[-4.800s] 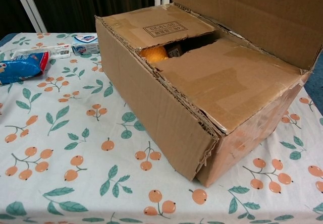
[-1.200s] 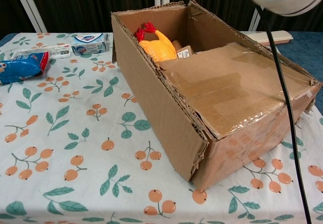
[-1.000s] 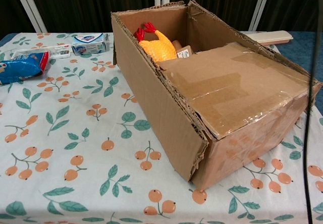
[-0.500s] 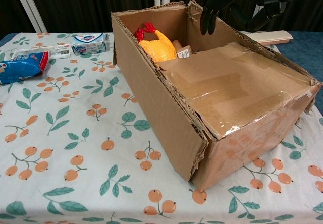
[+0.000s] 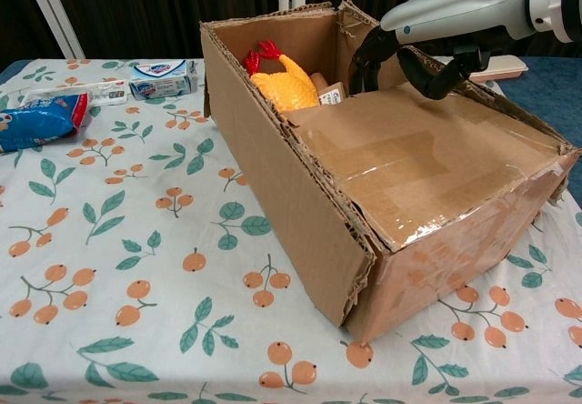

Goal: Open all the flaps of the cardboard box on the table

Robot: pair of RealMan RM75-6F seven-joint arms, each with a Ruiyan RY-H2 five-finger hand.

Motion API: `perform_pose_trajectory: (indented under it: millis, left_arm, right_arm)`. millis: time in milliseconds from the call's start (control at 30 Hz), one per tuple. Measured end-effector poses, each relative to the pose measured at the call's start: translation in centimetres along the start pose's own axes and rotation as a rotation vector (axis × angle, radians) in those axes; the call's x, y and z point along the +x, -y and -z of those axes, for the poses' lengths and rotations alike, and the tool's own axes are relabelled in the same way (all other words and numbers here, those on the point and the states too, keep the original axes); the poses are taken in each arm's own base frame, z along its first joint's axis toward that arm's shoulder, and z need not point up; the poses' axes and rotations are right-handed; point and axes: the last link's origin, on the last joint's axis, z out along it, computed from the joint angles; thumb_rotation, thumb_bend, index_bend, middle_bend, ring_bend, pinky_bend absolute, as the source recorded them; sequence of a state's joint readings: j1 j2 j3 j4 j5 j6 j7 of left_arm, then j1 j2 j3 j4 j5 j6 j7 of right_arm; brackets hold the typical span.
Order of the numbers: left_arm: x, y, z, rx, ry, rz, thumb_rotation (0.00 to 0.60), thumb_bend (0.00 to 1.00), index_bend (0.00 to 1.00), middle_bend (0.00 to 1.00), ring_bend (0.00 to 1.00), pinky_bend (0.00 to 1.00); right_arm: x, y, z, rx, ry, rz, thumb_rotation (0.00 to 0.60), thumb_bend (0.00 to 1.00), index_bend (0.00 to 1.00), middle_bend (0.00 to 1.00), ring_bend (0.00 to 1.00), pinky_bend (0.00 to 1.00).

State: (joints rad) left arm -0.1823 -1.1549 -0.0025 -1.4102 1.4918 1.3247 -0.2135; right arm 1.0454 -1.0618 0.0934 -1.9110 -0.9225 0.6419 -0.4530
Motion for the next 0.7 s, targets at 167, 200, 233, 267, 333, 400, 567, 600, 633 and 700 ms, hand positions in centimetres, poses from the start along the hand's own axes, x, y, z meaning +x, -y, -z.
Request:
perform_pose_trajectory:
  millis: [167,200,233,267,333,400,567,600,633,700]
  left_arm:
    - [-0.1,0.0,0.0,-0.001,0.003,0.002,0.600,0.26,0.12,0.12,0.13,0.16]
    - [-0.1,-0.1,0.0,-0.002,0.004,0.001,0.600,0.26,0.12,0.12,0.13,0.16]
    - [-0.2,-0.1,-0.1,-0.003,0.005,0.001,0.600,0.26,0.12,0.12,0.13,0.16]
    - [-0.2,-0.2,-0.1,-0.005,0.006,0.001,0.600,0.26,0.12,0.12,0.13,0.16]
    - [-0.2,-0.4,-0.2,-0.009,0.008,-0.001,0.600,0.26,0.12,0.12,0.13,0.16]
    - [-0.2,-0.5,-0.2,-0.013,0.008,-0.003,0.600,0.26,0.12,0.12,0.13,0.16]
    - [-0.1,-1.1,-0.4,-0.025,0.006,-0.007,0.600,0.26,0.12,0.12,0.13,0.16]
    - [0.0,-1.2,-0.5,-0.027,0.005,-0.008,0.600,0.26,0.12,0.12,0.13,0.16]
    - [0.0,-1.4,-0.5,-0.030,0.005,-0.008,0.600,0.26,0.12,0.12,0.13,0.16]
    - [0.0,-1.6,-0.5,-0.033,0.007,-0.009,0.600,0.26,0.12,0.12,0.13,0.16]
  right_arm:
    - [0.5,0.1,0.7,0.008,0.001,-0.024,0.600,1.00,0.48,0.56,0.08,0.00]
    - [0.6,0.1,1.0,0.009,0.000,-0.028,0.600,1.00,0.48,0.56,0.08,0.00]
    - [0.8,0.0,1.3,0.010,-0.004,-0.029,0.600,1.00,0.49,0.56,0.08,0.00]
    - [1.0,0.0,1.6,0.011,-0.012,-0.031,0.600,1.00,0.49,0.56,0.08,0.00]
    - [1.4,0.0,2.1,0.013,-0.029,-0.036,0.600,1.00,0.49,0.56,0.08,0.00]
    - [1.7,0.1,2.7,0.018,-0.048,-0.047,0.600,1.00,0.49,0.56,0.08,0.00]
    - [3.0,0.1,5.1,0.031,-0.099,-0.076,0.600,1.00,0.49,0.56,0.08,0.00]
    - [3.2,0.1,5.8,0.035,-0.111,-0.079,0.600,1.00,0.49,0.56,0.08,0.00]
    - [3.5,0.1,6.4,0.038,-0.123,-0.080,0.600,1.00,0.48,0.56,0.08,0.00]
    - [3.8,0.2,7.3,0.043,-0.138,-0.080,0.600,1.00,0.48,0.56,0.08,0.00]
